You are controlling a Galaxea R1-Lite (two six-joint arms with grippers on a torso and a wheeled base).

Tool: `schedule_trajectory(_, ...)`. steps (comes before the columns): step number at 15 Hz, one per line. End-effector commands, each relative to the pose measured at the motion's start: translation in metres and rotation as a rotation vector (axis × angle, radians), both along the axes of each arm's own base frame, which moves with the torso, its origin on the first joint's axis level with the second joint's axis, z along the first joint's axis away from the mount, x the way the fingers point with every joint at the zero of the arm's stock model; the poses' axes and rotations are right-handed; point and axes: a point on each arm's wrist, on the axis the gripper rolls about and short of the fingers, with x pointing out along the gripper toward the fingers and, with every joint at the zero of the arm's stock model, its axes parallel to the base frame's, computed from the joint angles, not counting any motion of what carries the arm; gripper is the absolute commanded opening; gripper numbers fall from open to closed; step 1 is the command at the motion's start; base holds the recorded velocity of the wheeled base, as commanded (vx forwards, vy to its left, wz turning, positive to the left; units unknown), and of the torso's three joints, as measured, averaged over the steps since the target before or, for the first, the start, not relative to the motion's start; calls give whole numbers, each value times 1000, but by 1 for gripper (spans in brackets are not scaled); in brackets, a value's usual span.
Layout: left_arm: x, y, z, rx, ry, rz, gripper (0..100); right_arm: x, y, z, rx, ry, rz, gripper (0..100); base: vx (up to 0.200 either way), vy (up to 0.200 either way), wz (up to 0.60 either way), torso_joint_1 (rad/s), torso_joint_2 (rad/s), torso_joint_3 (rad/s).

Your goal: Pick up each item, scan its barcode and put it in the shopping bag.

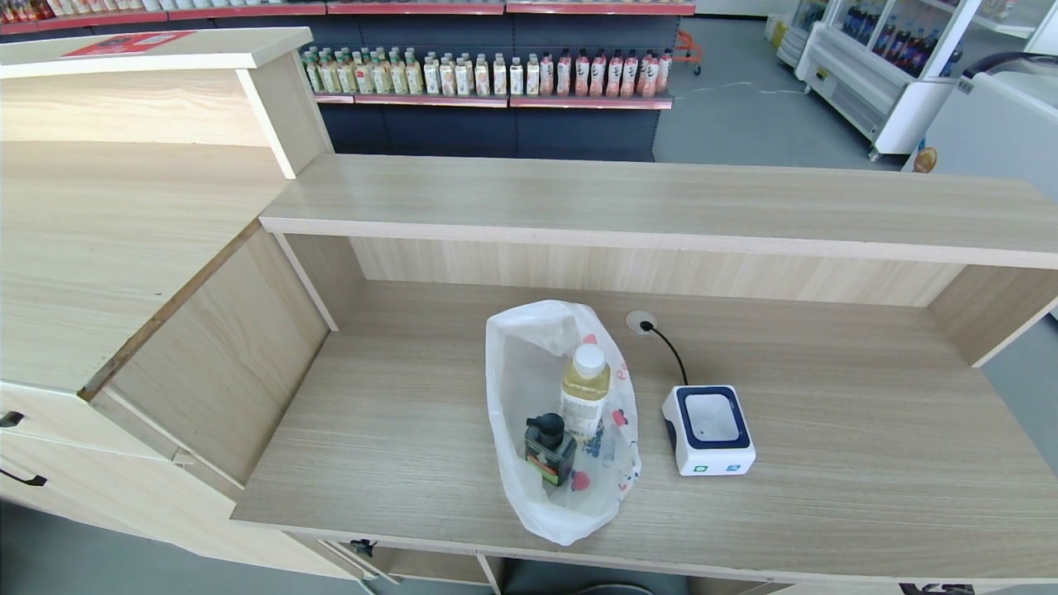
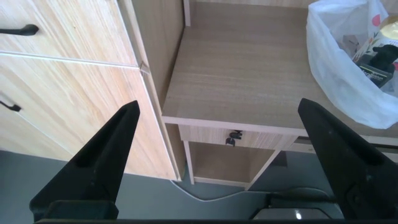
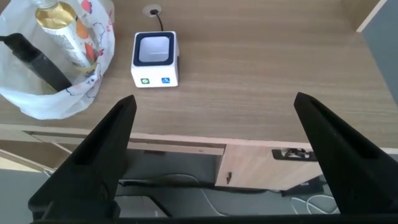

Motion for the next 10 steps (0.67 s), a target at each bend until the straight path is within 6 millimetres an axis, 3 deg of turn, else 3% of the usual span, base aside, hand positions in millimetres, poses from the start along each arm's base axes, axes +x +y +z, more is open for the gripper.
schedule_trajectory(1, 0, 0, 0, 0, 0, 0, 100, 0, 0, 0, -4, 2, 0, 100, 0, 0, 0, 0, 0, 0)
schedule_trajectory(10, 0, 0, 0, 0, 1, 0, 100, 0, 0, -1, 7, 0, 0, 100, 0, 0, 0, 0, 0, 0)
